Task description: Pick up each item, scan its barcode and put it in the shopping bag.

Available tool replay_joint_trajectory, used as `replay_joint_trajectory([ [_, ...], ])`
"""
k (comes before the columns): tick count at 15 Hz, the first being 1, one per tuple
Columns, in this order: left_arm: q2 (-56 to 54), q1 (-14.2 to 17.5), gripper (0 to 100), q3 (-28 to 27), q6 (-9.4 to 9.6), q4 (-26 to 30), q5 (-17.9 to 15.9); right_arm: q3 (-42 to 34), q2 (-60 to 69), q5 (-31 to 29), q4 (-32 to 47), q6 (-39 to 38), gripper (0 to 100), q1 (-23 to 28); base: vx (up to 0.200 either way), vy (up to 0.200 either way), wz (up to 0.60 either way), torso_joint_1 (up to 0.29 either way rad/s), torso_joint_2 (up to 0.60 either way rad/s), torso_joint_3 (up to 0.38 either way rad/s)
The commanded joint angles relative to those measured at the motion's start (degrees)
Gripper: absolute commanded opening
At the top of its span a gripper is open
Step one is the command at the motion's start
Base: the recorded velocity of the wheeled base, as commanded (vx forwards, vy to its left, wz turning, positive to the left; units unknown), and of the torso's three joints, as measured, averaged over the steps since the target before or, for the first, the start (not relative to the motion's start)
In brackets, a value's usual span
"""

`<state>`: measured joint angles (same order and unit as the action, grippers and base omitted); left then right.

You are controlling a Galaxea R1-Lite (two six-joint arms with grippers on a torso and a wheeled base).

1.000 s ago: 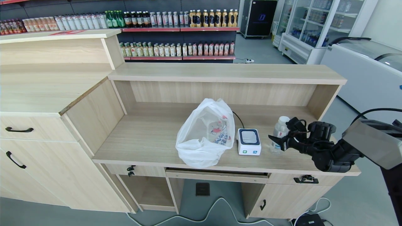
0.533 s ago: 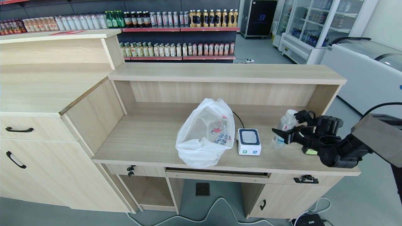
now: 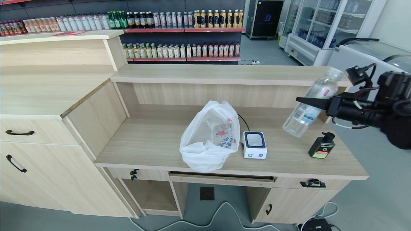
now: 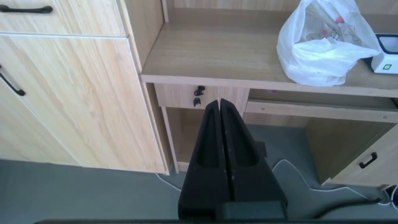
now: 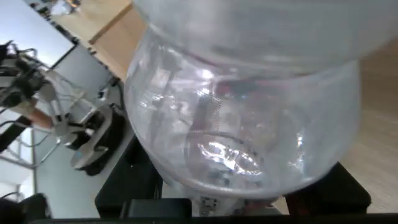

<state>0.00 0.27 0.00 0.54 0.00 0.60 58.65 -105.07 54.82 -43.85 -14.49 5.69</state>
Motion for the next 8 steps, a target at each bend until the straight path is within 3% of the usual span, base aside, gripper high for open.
replay_joint_trajectory([
  [1, 0.00, 0.00, 0, 0.00, -0.01, 0.00, 0.02, -7.15, 16.83, 10.66, 3.07, -4.67, 0, -0.68, 0.000, 0.000, 0.00, 0.000, 0.00, 0.000],
  [8, 0.00, 0.00, 0, 0.00, -0.01, 0.00, 0.02, -11.63, 23.68, 11.18, 3.51, -8.36, 0, -6.13, 0.000, 0.000, 0.00, 0.000, 0.00, 0.000],
])
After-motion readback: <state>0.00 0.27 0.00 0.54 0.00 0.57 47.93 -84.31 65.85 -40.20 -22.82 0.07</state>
